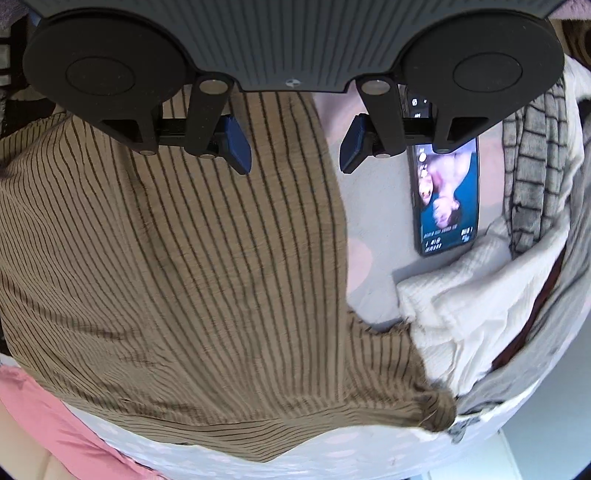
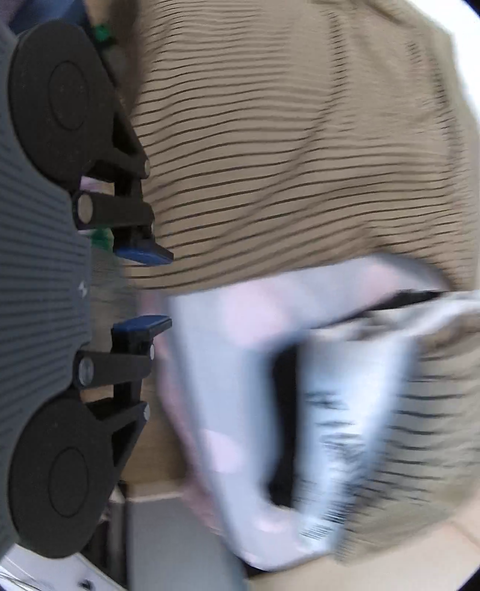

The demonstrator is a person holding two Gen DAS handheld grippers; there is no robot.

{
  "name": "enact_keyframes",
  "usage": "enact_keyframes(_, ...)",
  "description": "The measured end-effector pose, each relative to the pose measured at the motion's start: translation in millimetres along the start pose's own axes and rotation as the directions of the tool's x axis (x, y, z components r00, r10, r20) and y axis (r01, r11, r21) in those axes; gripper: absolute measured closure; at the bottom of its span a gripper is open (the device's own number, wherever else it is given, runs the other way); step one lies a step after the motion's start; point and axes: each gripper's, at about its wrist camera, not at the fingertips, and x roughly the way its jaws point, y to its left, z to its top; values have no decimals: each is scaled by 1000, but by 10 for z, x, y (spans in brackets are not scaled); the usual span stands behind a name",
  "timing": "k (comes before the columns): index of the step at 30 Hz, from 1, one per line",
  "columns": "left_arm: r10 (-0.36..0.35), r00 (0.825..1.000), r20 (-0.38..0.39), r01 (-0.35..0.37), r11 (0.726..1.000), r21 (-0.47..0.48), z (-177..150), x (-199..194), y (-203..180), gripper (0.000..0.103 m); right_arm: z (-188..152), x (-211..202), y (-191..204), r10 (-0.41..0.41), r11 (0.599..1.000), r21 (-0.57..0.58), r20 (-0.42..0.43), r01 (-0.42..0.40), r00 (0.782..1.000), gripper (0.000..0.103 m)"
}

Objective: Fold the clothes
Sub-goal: 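Smooth the shirt body flat with both grippers open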

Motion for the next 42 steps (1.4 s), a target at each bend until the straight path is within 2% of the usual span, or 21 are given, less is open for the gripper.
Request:
enact_keyframes(3, 1, 999, -46, -2, 1000, -18, -34, 56, 58, 52, 152, -221, 189, 75, 997, 21, 180, -80, 981, 62)
enact_keyframes(5, -9, 997, -81, 7, 1000, -28, -65, 91, 87, 52, 232, -265, 380, 157, 986, 25, 235, -168, 959, 59)
enact_keyframes(9, -17, 987, -160, 10, 999, -45, -153, 168, 129, 52, 340, -187, 915, 278, 961, -57, 252, -272, 927, 59)
enact_keyframes(12, -68, 972, -225, 53, 996, -70, -267, 271, 149, 53, 356, -118, 1296, 320, 944, -163, 230, -288, 919, 59)
enact_keyframes(13, -81, 970, -228, 65, 995, -75, -290, 299, 156, 56, 347, -99, 1402, 327, 937, -200, 227, -285, 917, 59)
enact_keyframes(15, -106, 966, -234, 89, 992, -86, -338, 356, 169, 76, 336, -53, 1587, 338, 922, -271, 219, -276, 915, 59)
enact_keyframes(16, -116, 966, -233, 98, 991, -89, -355, 369, 176, 80, 342, -37, 1642, 338, 917, -294, 214, -269, 917, 59)
enact_keyframes(18, -124, 968, -218, 107, 990, -90, -360, 328, 197, 99, 351, -1, 1680, 330, 915, -308, 202, -260, 922, 59)
enact_keyframes(20, -144, 968, -206, 124, 987, -106, -368, 254, 251, 101, 377, 53, 1701, 317, 921, -296, 188, -254, 930, 58)
enact_keyframes(23, -136, 969, -208, 122, 989, -82, -387, 136, 285, 102, 405, 132, 1652, 300, 936, -236, 156, -260, 941, 58)
enact_keyframes(29, -115, 950, -290, 111, 993, -29, -454, 219, 214, 102, 387, 279, 1560, 268, 956, -146, 83, -254, 960, 58)
enact_keyframes(32, -128, 937, -324, 107, 991, -82, -424, 229, 310, 100, 389, 309, 1560, 269, 956, -140, 72, -257, 960, 56)
enact_keyframes(34, -159, 935, -318, 123, 984, -130, -360, 157, 415, 97, 387, 284, 1570, 268, 955, -152, 81, -254, 960, 49)
enact_keyframes(36, -187, 941, -283, 145, 976, -163, -249, 26, 520, 86, 399, 260, 1572, 270, 954, -158, 88, -254, 959, 48)
enact_keyframes(38, -203, 953, -223, 163, 969, -185, -81, -153, 657, 82, 420, 228, 1571, 274, 953, -160, 90, -258, 958, 48)
enact_keyframes(40, -172, 972, -160, 141, 972, -187, 119, -321, 819, 77, 468, 198, 1592, 276, 951, -169, 96, -258, 956, 46)
enact_keyframes(42, -141, 985, -96, 120, 974, -190, 318, -490, 981, 68, 524, 160, 1627, 278, 949, -187, 109, -255, 955, 42)
